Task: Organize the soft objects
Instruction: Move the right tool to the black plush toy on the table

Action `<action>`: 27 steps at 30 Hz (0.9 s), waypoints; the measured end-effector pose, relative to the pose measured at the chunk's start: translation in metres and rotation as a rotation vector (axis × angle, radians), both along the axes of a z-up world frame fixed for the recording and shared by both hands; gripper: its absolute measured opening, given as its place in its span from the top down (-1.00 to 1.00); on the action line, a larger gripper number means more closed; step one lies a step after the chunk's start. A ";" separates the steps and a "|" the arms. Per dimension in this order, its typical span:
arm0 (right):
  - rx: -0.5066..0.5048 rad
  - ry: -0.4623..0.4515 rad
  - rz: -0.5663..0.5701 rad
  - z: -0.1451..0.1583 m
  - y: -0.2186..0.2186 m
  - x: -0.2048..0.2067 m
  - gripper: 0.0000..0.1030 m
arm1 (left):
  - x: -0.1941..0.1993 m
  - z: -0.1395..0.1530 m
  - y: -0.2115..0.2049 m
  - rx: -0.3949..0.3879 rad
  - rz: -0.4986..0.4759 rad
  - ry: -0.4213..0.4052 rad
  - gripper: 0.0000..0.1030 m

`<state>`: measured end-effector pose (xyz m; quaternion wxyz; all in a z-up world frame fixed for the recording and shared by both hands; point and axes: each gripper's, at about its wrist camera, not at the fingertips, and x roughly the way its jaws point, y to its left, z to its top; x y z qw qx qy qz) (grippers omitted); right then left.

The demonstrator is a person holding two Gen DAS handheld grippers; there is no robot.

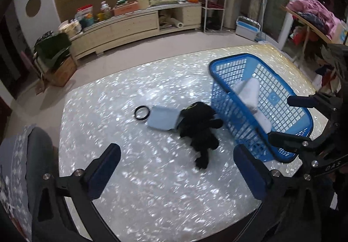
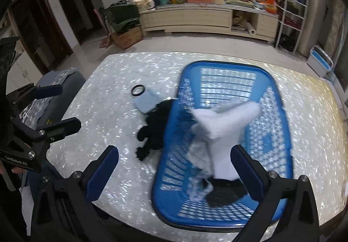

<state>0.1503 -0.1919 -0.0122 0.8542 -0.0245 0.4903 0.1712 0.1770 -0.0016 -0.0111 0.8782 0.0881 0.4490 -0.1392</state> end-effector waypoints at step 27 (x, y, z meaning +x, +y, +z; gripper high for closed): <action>0.015 0.169 0.077 -0.053 0.130 0.032 -1.00 | -0.012 -0.052 0.139 -0.091 0.216 0.078 -1.00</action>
